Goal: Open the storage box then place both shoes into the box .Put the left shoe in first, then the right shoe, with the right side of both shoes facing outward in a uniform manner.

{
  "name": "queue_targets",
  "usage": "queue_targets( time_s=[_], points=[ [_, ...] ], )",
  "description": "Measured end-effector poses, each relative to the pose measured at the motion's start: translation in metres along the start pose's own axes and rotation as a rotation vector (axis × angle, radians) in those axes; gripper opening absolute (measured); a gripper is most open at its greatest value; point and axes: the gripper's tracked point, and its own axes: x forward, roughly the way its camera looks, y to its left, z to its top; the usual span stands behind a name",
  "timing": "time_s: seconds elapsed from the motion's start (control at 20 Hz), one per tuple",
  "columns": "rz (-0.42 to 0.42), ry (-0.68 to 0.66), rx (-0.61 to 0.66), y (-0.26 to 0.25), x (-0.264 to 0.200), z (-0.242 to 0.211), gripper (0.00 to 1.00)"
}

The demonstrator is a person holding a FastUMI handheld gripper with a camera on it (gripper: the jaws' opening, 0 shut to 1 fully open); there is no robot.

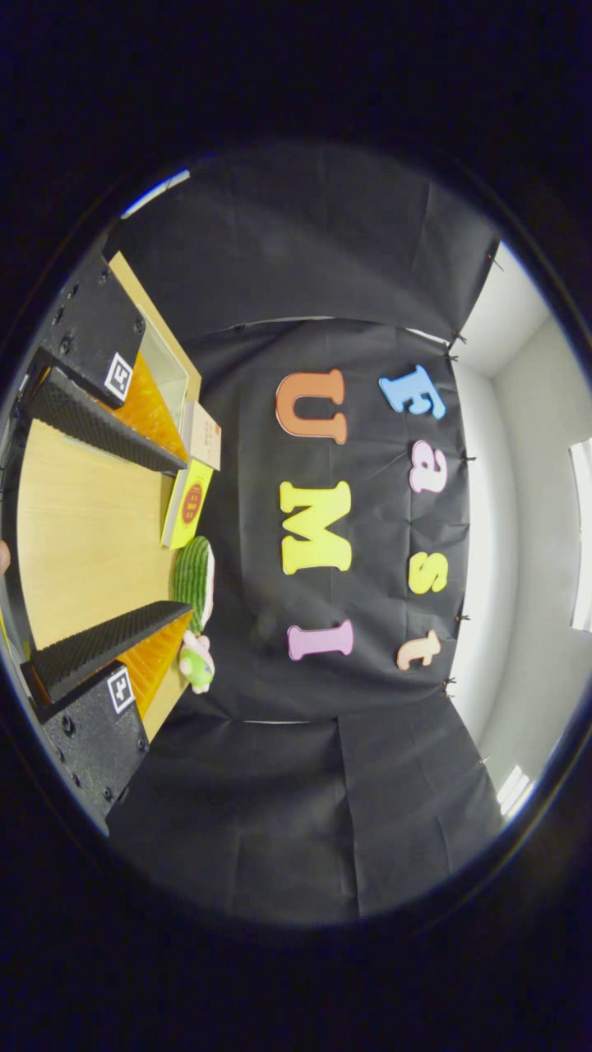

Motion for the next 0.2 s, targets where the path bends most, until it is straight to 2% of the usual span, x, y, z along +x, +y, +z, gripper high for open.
queue_targets(
  time_s=[0.2],
  points=[
    [-0.005,0.006,0.002,-0.0040,-0.0020,-0.0039,1.00]
  ],
)
